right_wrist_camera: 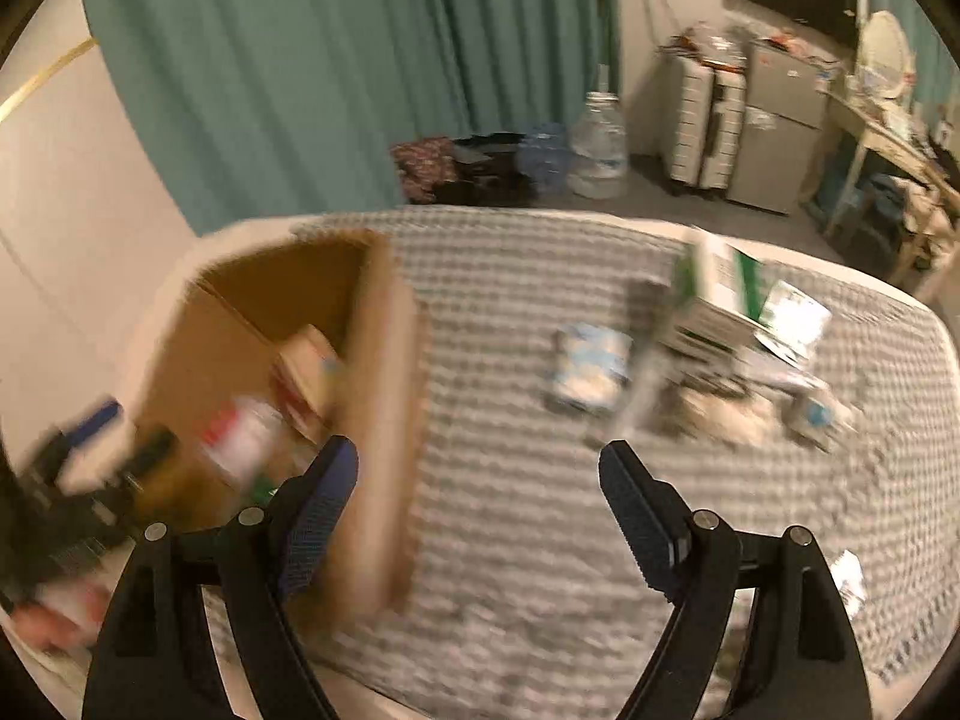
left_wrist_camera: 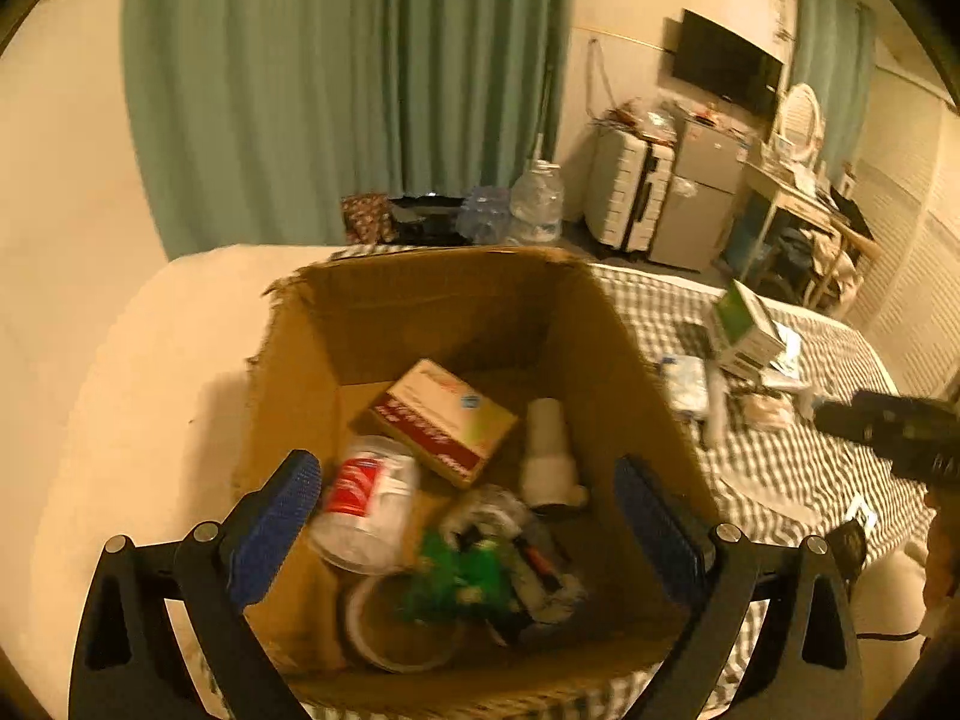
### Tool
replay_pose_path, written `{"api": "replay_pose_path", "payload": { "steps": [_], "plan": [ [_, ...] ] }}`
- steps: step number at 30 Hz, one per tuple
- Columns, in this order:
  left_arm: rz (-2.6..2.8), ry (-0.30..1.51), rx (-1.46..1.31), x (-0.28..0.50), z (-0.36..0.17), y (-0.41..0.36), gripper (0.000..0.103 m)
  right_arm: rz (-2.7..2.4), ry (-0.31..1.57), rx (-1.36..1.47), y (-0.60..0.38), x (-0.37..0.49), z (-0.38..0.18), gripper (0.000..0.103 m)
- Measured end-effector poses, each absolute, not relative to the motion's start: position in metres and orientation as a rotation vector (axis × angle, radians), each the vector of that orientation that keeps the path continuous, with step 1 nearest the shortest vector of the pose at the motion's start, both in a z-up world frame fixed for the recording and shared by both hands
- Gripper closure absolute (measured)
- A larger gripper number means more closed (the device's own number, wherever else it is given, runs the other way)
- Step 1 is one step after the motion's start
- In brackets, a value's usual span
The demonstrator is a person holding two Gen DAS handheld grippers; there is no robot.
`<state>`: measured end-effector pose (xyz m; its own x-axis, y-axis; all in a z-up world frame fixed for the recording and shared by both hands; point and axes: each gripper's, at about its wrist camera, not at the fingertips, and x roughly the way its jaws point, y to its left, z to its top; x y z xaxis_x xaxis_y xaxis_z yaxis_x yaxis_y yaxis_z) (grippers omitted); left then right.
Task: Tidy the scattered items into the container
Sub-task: 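Move both grippers back over the bed toward the green box and plush toy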
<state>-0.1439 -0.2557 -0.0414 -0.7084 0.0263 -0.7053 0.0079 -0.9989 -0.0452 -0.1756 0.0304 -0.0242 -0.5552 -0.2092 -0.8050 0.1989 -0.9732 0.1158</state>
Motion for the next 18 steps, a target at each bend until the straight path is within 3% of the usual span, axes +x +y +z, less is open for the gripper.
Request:
{"api": "replay_pose_path", "payload": {
  "steps": [4,9,18],
  "plan": [
    [2.851,-0.040,-1.183,-0.132,-0.037,-0.216,0.002,-2.662,-0.034,1.380,0.093,-0.147,-0.039,0.020],
    [2.800,0.027,-1.190,-0.113,-0.039,-0.158,0.001,-2.751,-0.191,1.400,0.183,-0.127,-0.029,0.020],
    [2.779,0.006,-1.225,-0.120,-0.050,-0.066,0.001,-2.859,-0.323,1.330,0.267,-0.111,-0.016,0.020]
  ]
}}
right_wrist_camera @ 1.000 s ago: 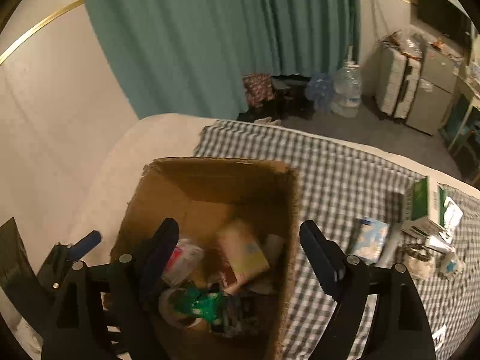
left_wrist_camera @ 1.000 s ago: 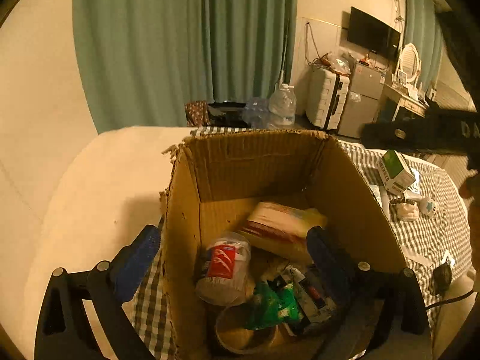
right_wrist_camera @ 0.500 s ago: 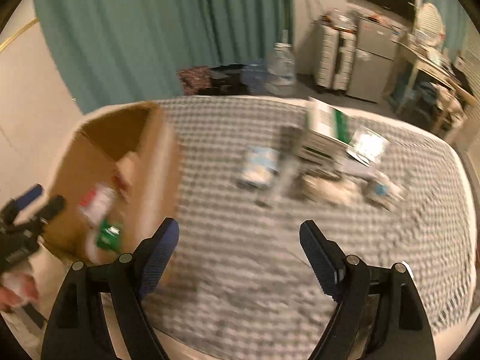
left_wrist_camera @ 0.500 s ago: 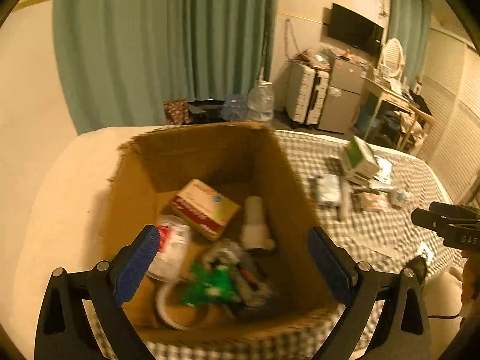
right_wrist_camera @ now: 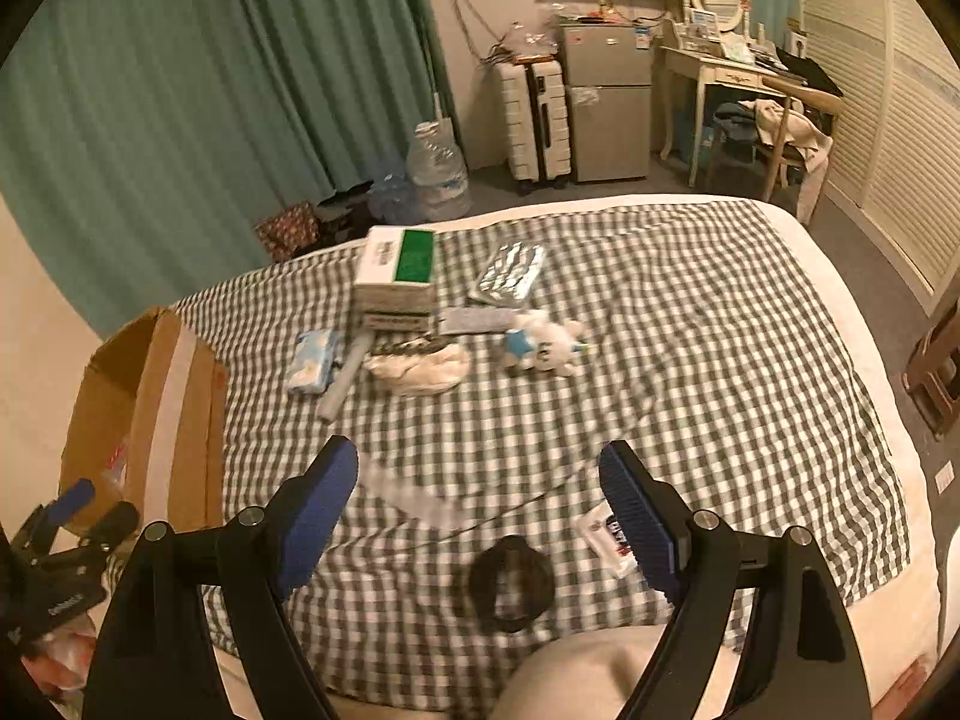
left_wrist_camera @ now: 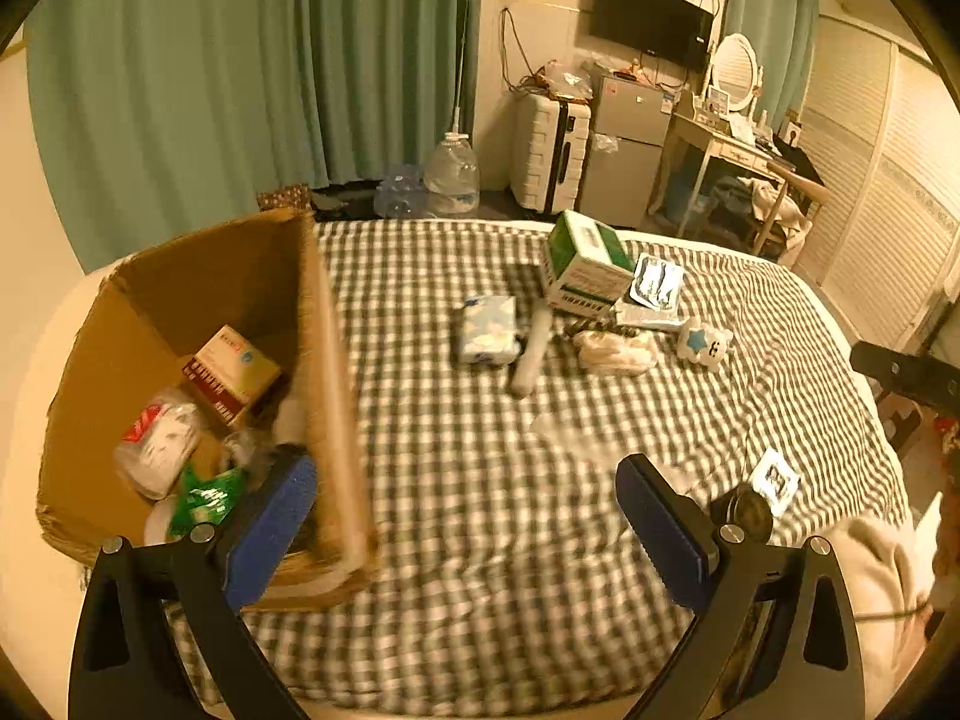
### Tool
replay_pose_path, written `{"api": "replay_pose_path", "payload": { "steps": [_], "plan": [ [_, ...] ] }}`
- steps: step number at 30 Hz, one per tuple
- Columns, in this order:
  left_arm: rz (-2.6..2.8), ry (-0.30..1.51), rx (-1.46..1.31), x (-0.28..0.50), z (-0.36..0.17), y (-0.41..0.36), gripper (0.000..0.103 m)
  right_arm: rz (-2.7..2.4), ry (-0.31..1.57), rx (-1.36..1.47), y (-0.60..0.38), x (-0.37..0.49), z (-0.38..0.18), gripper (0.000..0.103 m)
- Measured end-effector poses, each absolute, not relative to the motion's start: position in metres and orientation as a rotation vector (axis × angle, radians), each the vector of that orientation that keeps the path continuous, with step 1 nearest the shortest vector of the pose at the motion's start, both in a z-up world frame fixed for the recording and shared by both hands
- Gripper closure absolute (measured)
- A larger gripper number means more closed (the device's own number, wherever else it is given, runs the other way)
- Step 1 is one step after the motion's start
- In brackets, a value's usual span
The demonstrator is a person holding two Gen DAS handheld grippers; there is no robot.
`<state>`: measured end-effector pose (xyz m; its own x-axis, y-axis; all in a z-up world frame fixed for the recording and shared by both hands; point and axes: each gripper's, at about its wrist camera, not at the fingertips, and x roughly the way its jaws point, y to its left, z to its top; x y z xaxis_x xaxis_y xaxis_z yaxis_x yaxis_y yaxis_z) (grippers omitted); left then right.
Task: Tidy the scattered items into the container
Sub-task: 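Move both grippers back over the bed toward the green box and plush toy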
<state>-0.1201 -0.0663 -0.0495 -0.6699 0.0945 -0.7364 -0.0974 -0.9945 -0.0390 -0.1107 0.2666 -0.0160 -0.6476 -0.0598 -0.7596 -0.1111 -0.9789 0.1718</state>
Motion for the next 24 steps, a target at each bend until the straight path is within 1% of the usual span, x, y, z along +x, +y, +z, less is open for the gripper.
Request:
{"api": "replay_pose_path", "payload": {
  "steps": [7,11,15,18,24],
  "plan": [
    [2.798,-0.002,-1.222,-0.151,-0.051,-0.009,0.001,2.810,0.392,-1.248,0.291,-0.115,-0.033,0.019],
    [2.805,0.038,-1.224,-0.177,-0.058,0.018,0.001,2.797,0.425,-1.272,0.299,-0.128,-0.055,0.019],
    [2.811,0.061,-1.236,-0.209,-0.073,0.039,0.001,2.806,0.519,-1.223,0.306,-0.139,-0.068,0.019],
    [2.813,0.075,-1.245,-0.236,-0.087,0.056,0.001,2.799,0.525,-1.214,0.309,-0.153,-0.077,0.019],
    [2.817,0.144,-1.254,-0.278,-0.114,0.085,0.001,2.729,0.551,-1.309,0.320,-0.197,-0.113,0.018]
  ]
}}
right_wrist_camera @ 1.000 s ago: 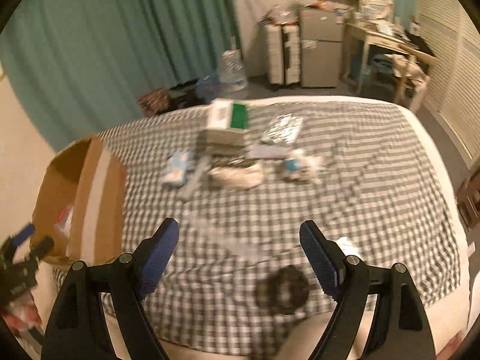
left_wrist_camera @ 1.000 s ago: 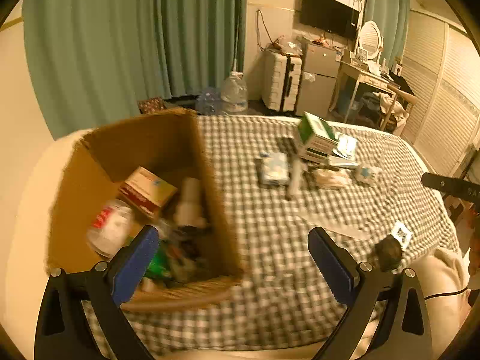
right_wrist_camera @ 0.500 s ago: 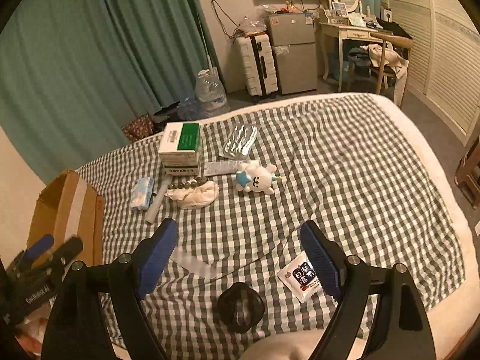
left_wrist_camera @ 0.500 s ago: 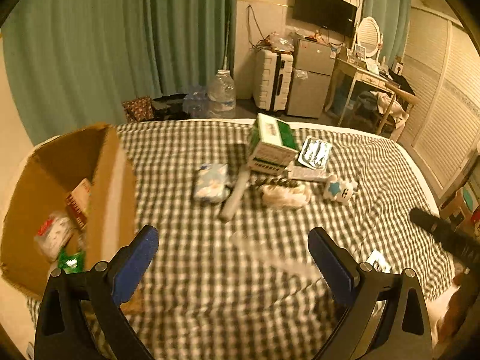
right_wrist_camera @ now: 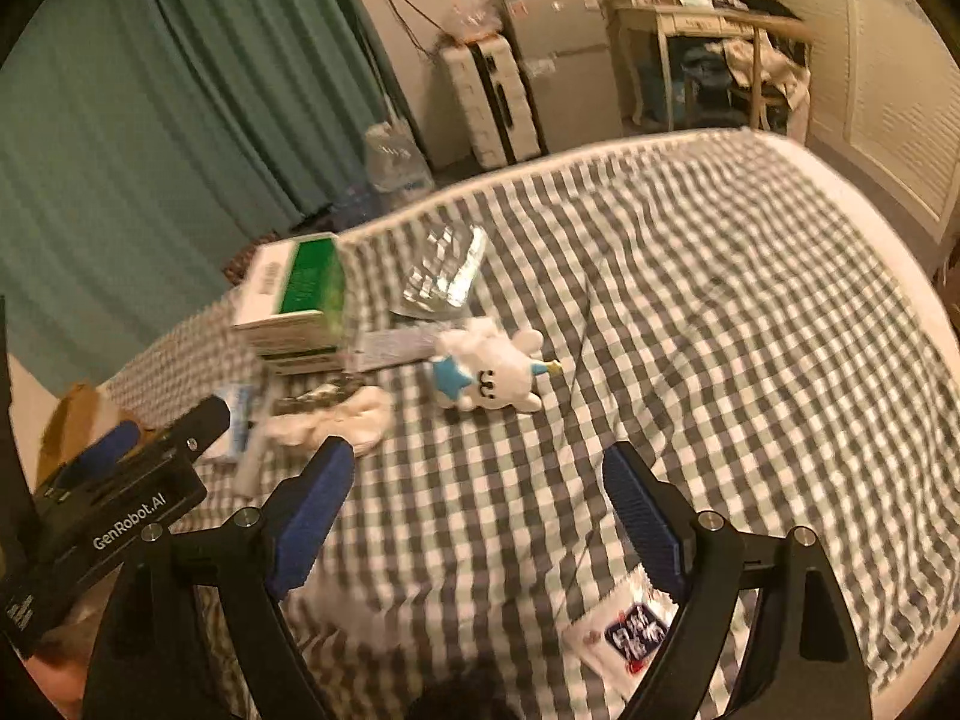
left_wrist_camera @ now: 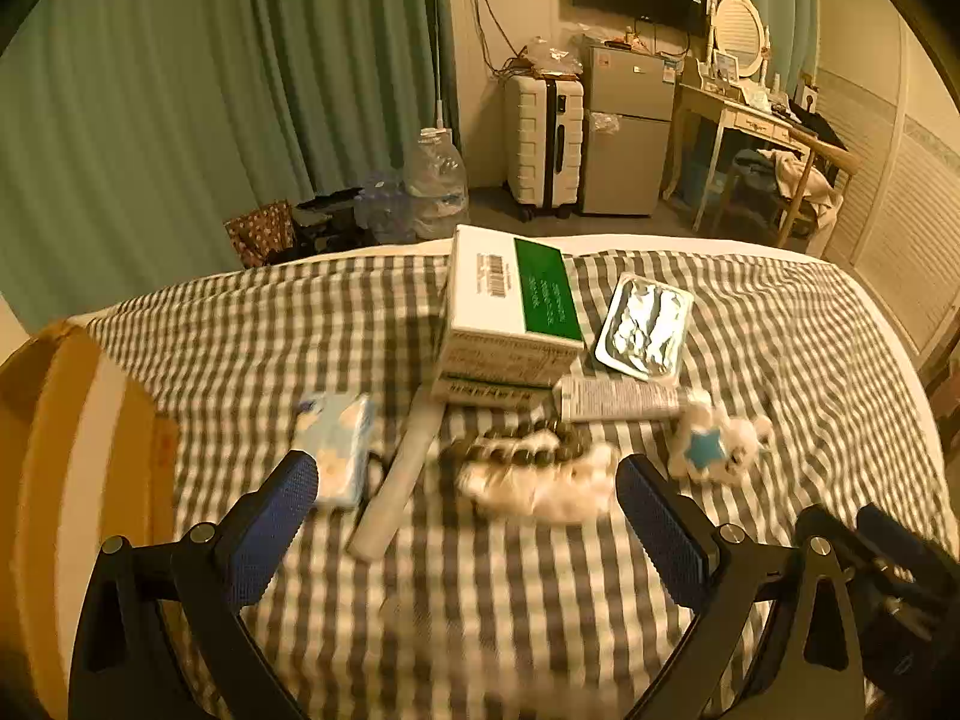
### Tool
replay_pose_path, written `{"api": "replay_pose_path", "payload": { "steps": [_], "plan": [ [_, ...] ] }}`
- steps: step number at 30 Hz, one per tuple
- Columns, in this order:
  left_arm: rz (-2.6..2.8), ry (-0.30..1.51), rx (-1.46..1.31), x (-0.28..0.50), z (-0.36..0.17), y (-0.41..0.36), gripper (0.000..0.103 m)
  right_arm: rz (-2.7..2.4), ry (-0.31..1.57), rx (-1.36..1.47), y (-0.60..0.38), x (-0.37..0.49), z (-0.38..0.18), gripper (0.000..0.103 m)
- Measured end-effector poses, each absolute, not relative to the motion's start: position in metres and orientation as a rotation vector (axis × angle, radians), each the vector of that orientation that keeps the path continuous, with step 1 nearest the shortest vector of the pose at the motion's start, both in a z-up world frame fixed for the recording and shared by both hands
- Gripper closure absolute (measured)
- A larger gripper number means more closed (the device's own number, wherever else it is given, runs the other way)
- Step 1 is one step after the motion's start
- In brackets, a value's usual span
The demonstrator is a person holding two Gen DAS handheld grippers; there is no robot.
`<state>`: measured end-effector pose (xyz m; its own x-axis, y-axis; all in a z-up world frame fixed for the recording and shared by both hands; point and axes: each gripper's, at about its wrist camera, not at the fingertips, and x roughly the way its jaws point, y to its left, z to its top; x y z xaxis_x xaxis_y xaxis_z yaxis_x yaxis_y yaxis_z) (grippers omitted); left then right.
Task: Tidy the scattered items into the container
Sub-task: 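Move both grippers back over the bed toward the green box and plush toy, then grasp the green medicine box with the left gripper while the right grasps the plush toy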
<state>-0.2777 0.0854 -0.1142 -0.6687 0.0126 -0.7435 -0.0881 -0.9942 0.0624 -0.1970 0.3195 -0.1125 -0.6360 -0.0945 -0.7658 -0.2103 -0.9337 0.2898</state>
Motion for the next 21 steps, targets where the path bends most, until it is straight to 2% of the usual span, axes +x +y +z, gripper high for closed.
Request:
{"api": "replay_pose_path", "payload": {
  "steps": [6,13,21],
  "plan": [
    [2.830,0.235,-1.227,-0.313,-0.135,0.100,0.001,2.683,0.552,-1.371,0.321,-0.246,-0.144,0.018],
    [2.833,0.224,-1.222,-0.349,-0.153,0.103,0.001,2.657,0.458,-1.342,0.318,-0.272,-0.164,0.018],
    [2.847,0.265,-1.271,-0.384,-0.176,0.111,0.001,2.589,0.483,-1.392,0.321,-0.288,-0.181,0.018]
  ]
}}
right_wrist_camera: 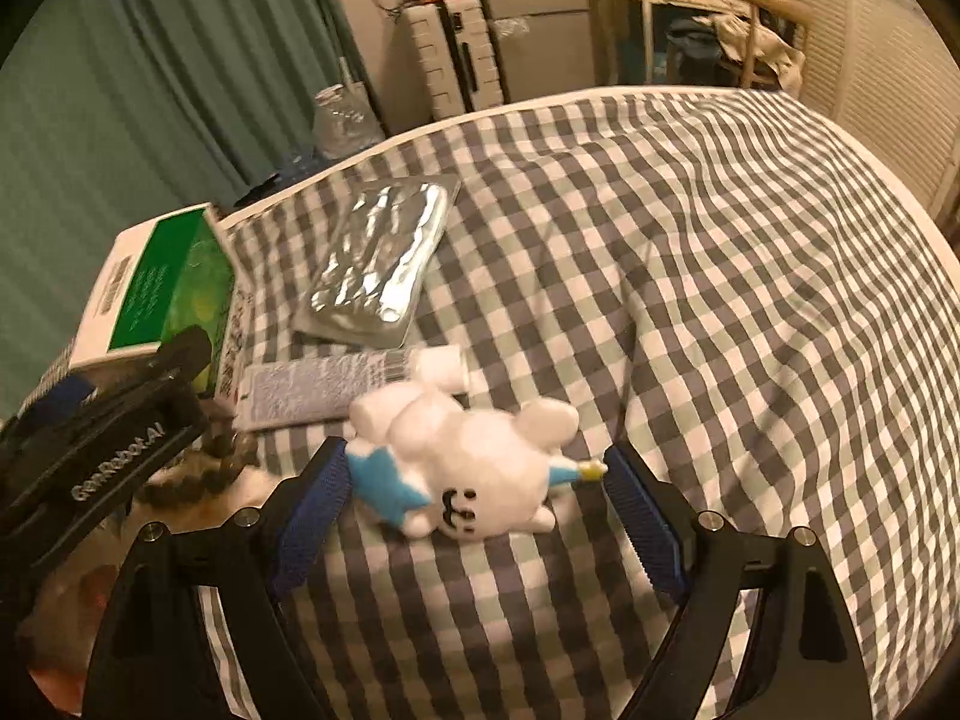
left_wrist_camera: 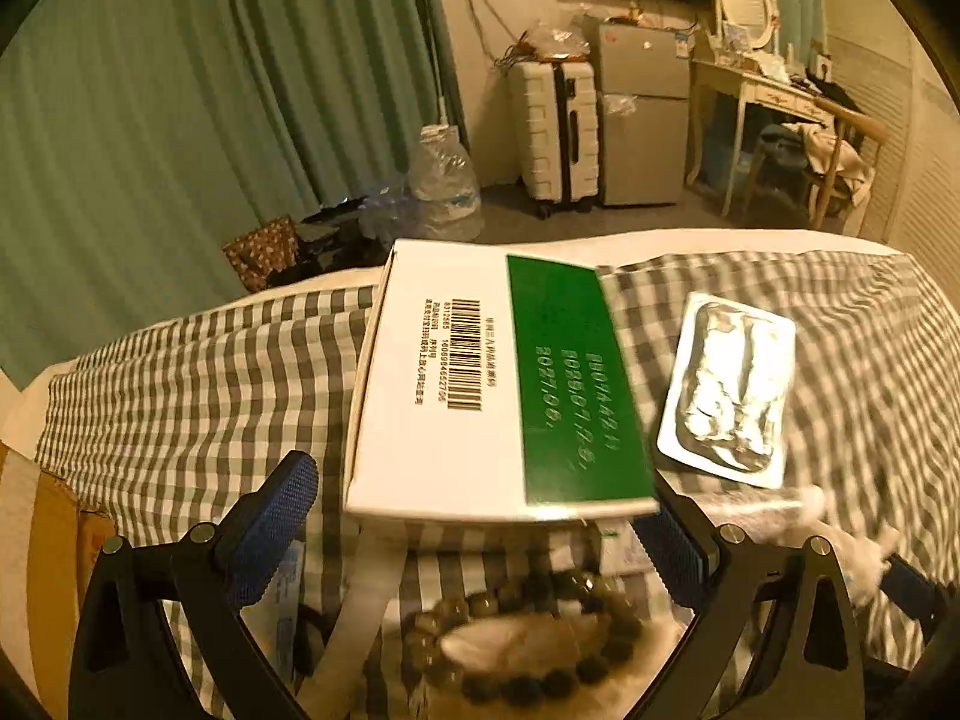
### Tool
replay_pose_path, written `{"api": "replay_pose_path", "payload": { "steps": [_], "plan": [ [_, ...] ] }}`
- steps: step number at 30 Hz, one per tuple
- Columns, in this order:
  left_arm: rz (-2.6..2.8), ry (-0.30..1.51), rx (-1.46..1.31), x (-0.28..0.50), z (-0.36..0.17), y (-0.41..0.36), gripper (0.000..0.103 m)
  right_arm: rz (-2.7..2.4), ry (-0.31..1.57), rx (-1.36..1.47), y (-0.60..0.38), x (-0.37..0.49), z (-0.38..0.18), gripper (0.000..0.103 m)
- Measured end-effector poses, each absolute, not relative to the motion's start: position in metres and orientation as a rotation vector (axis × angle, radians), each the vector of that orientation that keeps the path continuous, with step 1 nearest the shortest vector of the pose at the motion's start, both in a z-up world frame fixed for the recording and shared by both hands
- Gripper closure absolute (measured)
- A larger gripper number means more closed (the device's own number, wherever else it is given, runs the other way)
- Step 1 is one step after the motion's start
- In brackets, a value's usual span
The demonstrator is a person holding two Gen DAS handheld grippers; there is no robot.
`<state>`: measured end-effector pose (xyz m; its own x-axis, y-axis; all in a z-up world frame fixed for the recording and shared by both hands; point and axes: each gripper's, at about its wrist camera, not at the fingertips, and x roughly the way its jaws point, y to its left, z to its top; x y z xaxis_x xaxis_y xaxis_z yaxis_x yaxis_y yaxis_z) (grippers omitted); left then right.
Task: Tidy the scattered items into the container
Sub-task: 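Grasp the green medicine box with the left gripper while the right grasps the plush toy, then lift the green box and plush toy and carry them toward the cardboard box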
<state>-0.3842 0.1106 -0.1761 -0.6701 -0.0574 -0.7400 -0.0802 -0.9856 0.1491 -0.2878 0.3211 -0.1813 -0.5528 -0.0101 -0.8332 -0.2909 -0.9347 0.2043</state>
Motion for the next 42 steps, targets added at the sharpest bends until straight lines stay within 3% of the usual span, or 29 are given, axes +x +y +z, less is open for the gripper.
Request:
{"api": "replay_pose_path", "payload": {
  "steps": [5,7,8,16,22,38,39,41,42],
  "plan": [
    [2.822,0.134,-1.340,-0.388,-0.185,0.095,0.002,2.546,0.477,-1.455,0.321,-0.299,-0.195,0.018],
    [2.807,0.091,-1.349,-0.386,-0.185,0.090,0.008,2.554,0.500,-1.439,0.325,-0.295,-0.193,0.021],
    [2.798,0.088,-1.350,-0.385,-0.184,0.089,0.016,2.554,0.513,-1.433,0.327,-0.294,-0.192,0.021],
    [2.774,0.116,-1.303,-0.355,-0.161,0.077,0.019,2.570,0.528,-1.415,0.336,-0.271,-0.182,0.022],
    [2.745,0.060,-1.287,-0.325,-0.137,0.066,0.020,2.630,0.455,-1.347,0.327,-0.236,-0.154,0.022],
    [2.727,-0.110,-1.152,-0.223,-0.056,0.015,0.022,2.781,0.494,-1.219,0.286,-0.169,-0.074,0.022],
    [2.727,-0.122,-1.139,-0.218,-0.051,0.012,0.029,2.794,0.486,-1.218,0.282,-0.165,-0.069,0.022],
    [2.721,-0.118,-1.142,-0.211,-0.042,0.007,0.075,2.819,0.483,-1.206,0.273,-0.156,-0.059,0.022],
    [2.716,-0.113,-1.166,-0.211,-0.039,0.005,0.075,2.828,0.480,-1.205,0.267,-0.153,-0.056,0.022]
  ]
}}
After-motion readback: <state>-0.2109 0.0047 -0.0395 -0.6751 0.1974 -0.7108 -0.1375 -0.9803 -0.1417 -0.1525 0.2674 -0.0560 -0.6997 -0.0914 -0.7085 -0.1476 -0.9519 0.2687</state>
